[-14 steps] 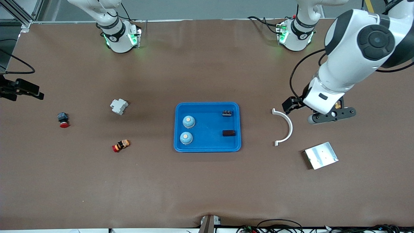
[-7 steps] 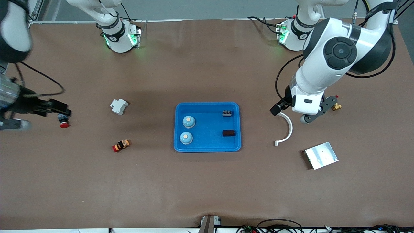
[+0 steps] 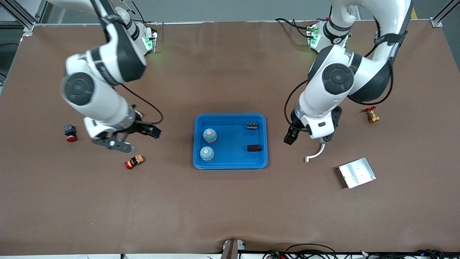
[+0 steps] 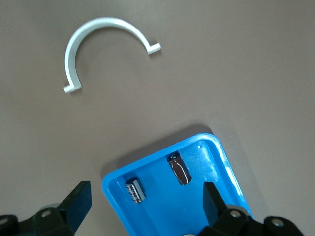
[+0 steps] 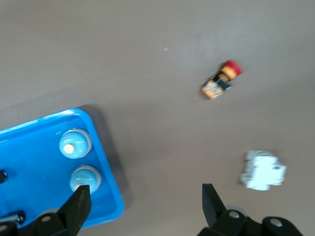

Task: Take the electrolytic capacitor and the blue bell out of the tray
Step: 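Move the right gripper and the left gripper over the blue tray, then grasp a blue button with the right gripper while the left grasps a capacitor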

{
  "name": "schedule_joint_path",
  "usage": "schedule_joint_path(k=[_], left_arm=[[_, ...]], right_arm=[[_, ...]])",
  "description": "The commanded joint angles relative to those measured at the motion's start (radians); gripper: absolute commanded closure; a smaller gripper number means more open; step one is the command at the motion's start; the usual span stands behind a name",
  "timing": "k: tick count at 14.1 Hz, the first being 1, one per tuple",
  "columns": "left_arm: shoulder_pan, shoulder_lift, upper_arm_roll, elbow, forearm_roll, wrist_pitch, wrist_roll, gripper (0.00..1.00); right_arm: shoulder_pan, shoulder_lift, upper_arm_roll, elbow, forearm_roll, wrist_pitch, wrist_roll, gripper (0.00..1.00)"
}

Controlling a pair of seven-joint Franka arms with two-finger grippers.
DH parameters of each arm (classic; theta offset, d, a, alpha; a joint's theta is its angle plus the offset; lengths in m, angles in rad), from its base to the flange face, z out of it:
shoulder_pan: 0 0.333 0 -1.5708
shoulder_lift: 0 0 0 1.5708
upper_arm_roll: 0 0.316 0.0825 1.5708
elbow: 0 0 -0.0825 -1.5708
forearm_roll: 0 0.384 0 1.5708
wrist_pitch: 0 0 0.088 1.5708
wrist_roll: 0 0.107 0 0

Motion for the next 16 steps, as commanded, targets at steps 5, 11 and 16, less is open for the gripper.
schedule_joint_path(k=[5, 11, 16], left_arm=[[-0.039, 0.091, 0.003, 0.015, 0.072, 0.103, -0.271, 0.00], [-0.075, 0.214, 0.003, 0.097, 0.130, 0.118, -0.488, 0.00], [-0.091, 0.279, 0.015, 0.149, 0.130, 0.116, -0.561, 0.00]], right_arm=[[0.149, 0.150, -0.008, 0.012, -0.015, 0.132, 0.177, 0.00], [0.231, 0.254, -0.008, 0.012, -0.015, 0.275, 0.180, 0.00], [0.261, 0.309, -0.008, 0.013, -0.009, 0.321, 0.184, 0.00]])
